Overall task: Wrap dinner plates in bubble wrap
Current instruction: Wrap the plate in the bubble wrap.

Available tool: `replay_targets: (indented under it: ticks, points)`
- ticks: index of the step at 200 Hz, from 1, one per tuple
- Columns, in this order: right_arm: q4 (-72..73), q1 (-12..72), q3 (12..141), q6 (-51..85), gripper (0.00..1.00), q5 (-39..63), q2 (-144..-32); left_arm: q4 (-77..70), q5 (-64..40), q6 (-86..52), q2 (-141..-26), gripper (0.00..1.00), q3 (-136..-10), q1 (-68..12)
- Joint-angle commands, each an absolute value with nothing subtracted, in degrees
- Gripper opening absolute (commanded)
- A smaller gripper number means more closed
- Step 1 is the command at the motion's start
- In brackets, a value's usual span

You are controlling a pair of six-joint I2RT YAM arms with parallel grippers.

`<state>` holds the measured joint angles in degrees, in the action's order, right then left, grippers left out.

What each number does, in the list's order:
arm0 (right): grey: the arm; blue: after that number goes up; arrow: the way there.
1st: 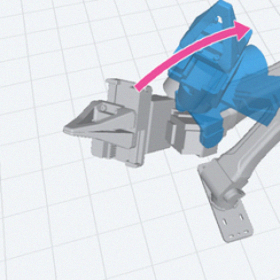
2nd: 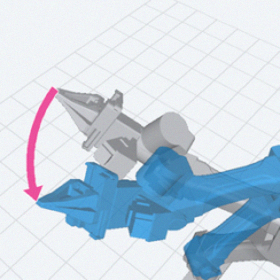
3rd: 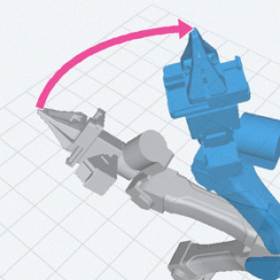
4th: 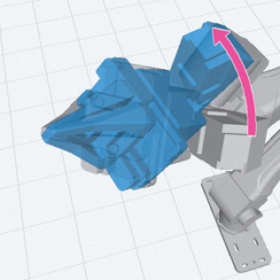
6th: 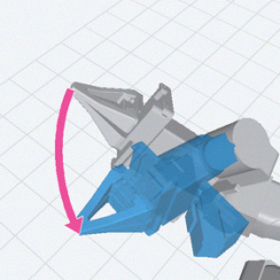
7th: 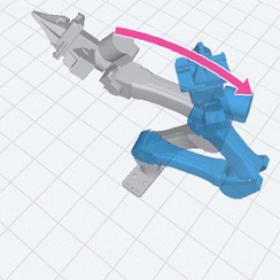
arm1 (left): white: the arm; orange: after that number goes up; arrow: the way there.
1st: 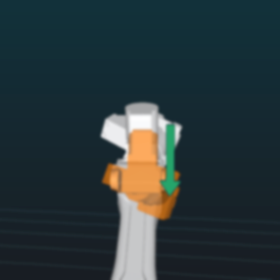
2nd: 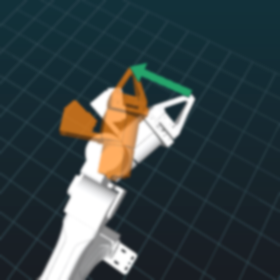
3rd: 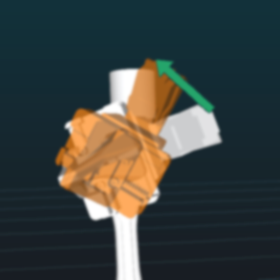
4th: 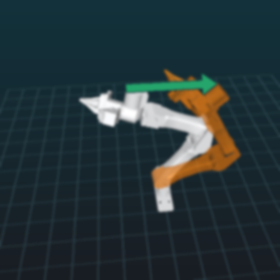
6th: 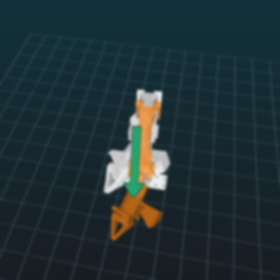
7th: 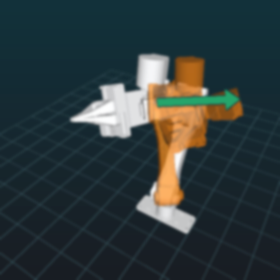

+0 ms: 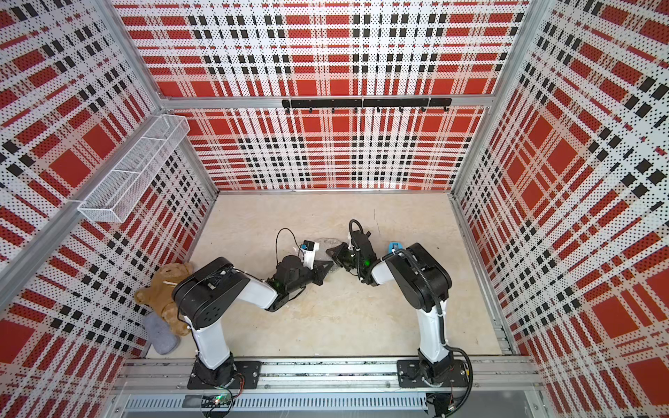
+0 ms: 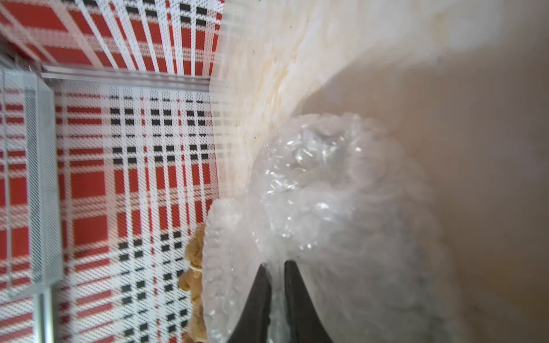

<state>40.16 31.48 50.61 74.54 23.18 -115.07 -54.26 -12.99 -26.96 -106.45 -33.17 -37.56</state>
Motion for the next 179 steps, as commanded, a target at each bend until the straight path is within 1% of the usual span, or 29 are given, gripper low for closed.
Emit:
replay_targets:
  ticks: [1,3,6,21,26,43,48,60,86,107,114,123,129,135,159,172,179]
  points:
    - [39.75,31.87,50.07,73.76,0.0,22.54,-113.83,-52.39,-18.76,-27.76,-101.42,0.36,-34.03,-36.06]
    - [39.62,31.85,50.09,73.66,0.0,22.58,-113.76,-52.39,-19.7,-28.16,-100.83,0.42,-34.02,-35.62]
    - [39.49,31.82,50.22,73.39,0.0,22.71,-113.78,-52.36,-20.9,-28.88,-99.95,0.46,-33.94,-34.95]
    - [38.3,31.89,50.56,72.24,0.0,22.97,-113.74,-52.32,-25.87,-32.04,-94.85,0.53,-33.92,-31.37]
    - [37.95,31.86,50.62,71.87,0.0,22.98,-113.73,-52.01,-26.5,-32.5,-93.07,0.56,-34.07,-30.34]
    - [35.86,31.88,51.08,69.59,0.0,23.29,-113.62,-46.8,-24.41,-32.7,-88.76,0.76,-36.57,-27.63]
    - [35.15,31.77,51.33,68.54,0.0,23.71,-113.72,-44.59,-23.51,-32.93,-88.44,0.79,-37.95,-26.93]
    - [32.23,31.66,52.53,65.63,0.0,24.56,-114.12,-38.53,-22.8,-33.5,-89.42,0.8,-42.22,-25.42]
    - [24.39,31.64,55.24,58.02,0.0,24.55,-114.85,-26.19,-21.87,-32.87,-96.27,0.79,-51.52,-24.6]
    - [18.0,31.56,56.55,53.4,0.0,21.46,-114.28,-18.01,-16.35,-32.15,-100.88,0.73,-57.11,-26.03]
    - [16.84,31.5,56.64,52.65,0.0,20.62,-114.17,-15.05,-14.3,-32.08,-102.19,0.68,-58.85,-26.73]
    - [15.62,31.42,56.78,52.33,0.0,19.91,-114.15,-11.07,-11.96,-32.08,-103.8,0.57,-60.91,-27.54]
    - [15.43,31.3,56.78,52.16,0.0,19.84,-114.23,-8.8,-10.45,-32.36,-104.59,0.47,-62.16,-28.26]
    - [15.3,31.29,56.71,52.27,0.0,19.76,-114.25,-6.75,-8.58,-32.62,-105.32,0.41,-63.17,-28.86]
    - [15.93,31.27,56.21,52.88,0.0,19.61,-114.48,-0.33,0.69,-32.35,-107.35,0.4,-65.84,-32.48]
    - [16.64,31.25,55.82,53.01,0.0,19.26,-114.01,1.24,0.72,-32.66,-109.57,0.39,-66.96,-33.0]
    - [16.79,31.2,55.61,52.97,0.0,18.92,-113.67,2.47,0.3,-33.06,-110.93,0.37,-67.63,-32.81]
